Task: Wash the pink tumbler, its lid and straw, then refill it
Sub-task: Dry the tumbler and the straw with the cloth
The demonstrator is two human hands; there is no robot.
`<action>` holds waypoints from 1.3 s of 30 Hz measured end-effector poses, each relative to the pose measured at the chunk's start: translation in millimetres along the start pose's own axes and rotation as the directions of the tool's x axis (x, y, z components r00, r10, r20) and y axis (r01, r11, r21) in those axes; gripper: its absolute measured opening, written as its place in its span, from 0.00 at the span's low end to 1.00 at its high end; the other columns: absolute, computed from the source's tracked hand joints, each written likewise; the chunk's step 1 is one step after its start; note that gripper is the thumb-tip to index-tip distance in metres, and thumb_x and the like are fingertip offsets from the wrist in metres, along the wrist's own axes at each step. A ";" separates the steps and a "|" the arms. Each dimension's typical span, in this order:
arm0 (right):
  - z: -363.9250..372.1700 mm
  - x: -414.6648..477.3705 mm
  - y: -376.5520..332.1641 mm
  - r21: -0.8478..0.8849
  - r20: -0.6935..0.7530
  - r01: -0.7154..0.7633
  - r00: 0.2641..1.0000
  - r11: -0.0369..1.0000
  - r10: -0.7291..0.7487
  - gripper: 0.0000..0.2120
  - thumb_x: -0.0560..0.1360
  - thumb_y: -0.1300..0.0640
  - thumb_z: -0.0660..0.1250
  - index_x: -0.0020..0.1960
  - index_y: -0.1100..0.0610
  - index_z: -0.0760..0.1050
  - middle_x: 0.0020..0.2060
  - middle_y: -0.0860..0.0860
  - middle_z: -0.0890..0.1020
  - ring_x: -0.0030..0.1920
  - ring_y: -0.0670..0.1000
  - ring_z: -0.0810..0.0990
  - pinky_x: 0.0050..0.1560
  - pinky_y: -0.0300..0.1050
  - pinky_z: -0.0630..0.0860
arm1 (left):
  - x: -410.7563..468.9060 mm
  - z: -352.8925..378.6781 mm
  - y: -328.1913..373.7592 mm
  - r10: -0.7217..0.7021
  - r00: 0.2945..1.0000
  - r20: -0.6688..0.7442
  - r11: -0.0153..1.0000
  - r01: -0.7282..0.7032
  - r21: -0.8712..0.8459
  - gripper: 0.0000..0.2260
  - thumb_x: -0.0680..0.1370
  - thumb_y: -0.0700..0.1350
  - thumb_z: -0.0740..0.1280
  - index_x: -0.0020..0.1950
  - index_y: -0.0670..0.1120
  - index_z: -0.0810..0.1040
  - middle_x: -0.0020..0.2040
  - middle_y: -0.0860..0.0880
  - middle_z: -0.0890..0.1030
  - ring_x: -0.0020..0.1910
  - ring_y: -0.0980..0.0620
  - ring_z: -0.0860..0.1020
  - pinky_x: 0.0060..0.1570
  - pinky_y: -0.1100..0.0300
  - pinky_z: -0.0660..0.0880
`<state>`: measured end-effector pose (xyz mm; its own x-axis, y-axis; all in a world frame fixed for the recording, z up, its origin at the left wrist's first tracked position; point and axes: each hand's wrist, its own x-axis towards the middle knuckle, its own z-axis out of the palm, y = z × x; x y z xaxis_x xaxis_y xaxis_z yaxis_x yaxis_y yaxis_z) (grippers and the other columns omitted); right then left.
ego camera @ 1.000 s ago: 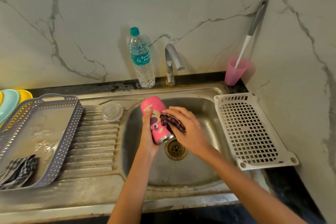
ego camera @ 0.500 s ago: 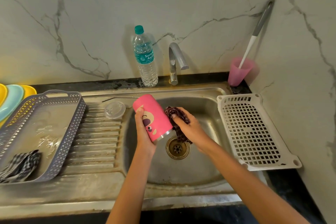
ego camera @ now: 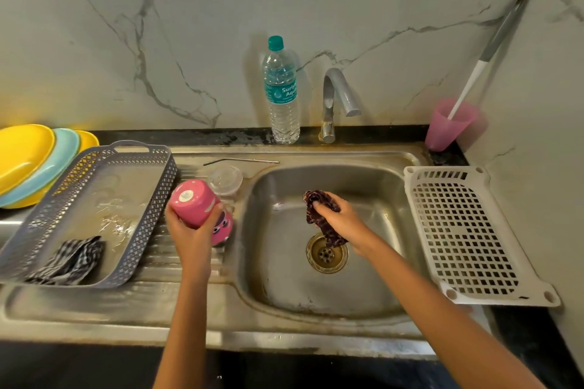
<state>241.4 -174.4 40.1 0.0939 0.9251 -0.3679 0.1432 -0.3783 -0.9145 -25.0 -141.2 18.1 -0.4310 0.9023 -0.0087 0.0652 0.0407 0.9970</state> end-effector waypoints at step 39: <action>-0.1 -1.0 1.3 0.023 -0.066 -0.056 0.996 0.998 0.058 0.12 0.79 0.48 0.64 0.62 0.42 0.70 0.50 0.44 0.77 0.47 0.40 0.75 0.43 0.36 0.73 | 92.7 99.7 -7.3 -0.114 0.992 0.061 0.603 0.021 0.797 0.38 0.73 0.57 0.73 0.74 0.38 0.61 0.74 0.37 0.61 0.74 0.38 0.59 0.72 0.44 0.63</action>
<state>241.7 -175.8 39.3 0.1672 0.8975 -0.4081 0.1149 -0.4289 -0.8960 24.3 -15.1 2.3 -0.3804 0.9161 -0.1268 0.7479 0.3853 0.5406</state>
